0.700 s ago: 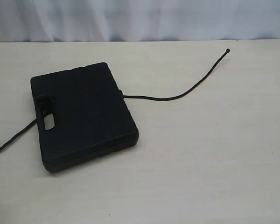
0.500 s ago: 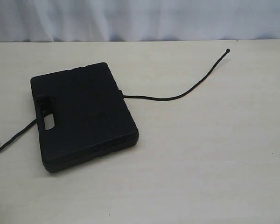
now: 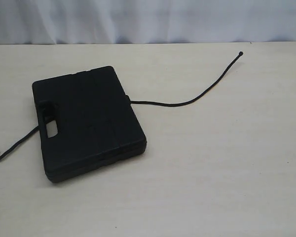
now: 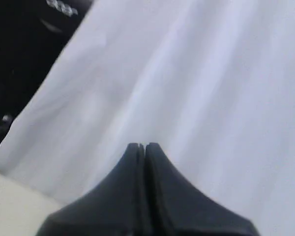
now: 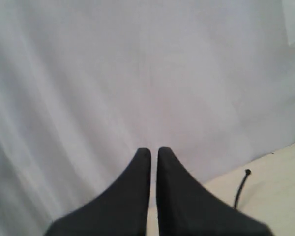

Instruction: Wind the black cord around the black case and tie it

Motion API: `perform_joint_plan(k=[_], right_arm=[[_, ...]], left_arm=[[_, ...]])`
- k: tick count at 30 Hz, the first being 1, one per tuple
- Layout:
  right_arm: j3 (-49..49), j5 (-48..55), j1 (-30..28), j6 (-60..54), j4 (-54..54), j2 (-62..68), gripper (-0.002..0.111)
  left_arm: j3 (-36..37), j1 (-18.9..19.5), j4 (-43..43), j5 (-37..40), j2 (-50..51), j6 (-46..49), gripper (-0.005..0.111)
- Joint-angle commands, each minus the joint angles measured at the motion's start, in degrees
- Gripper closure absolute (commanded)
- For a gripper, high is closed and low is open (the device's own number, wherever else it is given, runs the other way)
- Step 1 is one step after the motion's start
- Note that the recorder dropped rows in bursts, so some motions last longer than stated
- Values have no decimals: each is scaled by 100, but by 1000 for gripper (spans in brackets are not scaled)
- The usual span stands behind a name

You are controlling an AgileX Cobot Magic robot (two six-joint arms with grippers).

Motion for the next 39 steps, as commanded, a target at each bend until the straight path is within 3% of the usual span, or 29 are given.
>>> perform_joint_plan(k=[1,3,6,9,12,14,17,20,24,27,31,35,39], right_arm=[[8,-1488,5,1281,1179,-20,104],[8,-2044,5,1287,1183,-20,104],[8,-2714,5,1764,1265,209,104],[-380,-3105,5,1815,1265,785,104],[-1043,-3092,5,1771,1172,1484,104],[-1506,-2977,5,1378,697,1910,104],[-2306,-1958,5,-14,-478,2456,104],[-3220,-525,5,-849,-954,3073,104],[-4047,806,5,-1214,-969,4087,104],[-4433,1516,5,-1430,-997,4807,104],[-4683,2051,5,-1529,-997,5681,104],[-4693,2026,5,-1529,-1011,6354,104],[-4693,1977,5,-1529,-1011,6686,104]], left_arm=[[10,-31,-868,-2141,0,-1390,107],[10,-31,-809,-2801,0,-1976,107],[-294,-31,-809,-3191,239,-1991,107],[-1233,-31,-470,-2950,930,-1980,107],[-2212,-31,674,-2541,1802,-1855,107],[-2863,-31,1663,-1618,2285,-1814,107],[-3960,-31,3410,691,3083,-1814,107],[-4848,-31,4083,2941,3932,-1767,107],[-5561,-108,3705,4816,5179,-676,107],[-5870,-317,3003,5697,6083,373,107],[-6082,-746,2661,6586,7059,745,107],[-6063,-1109,2454,7063,7995,1137,107],[-6063,-1192,2265,7005,8805,1089,107]])
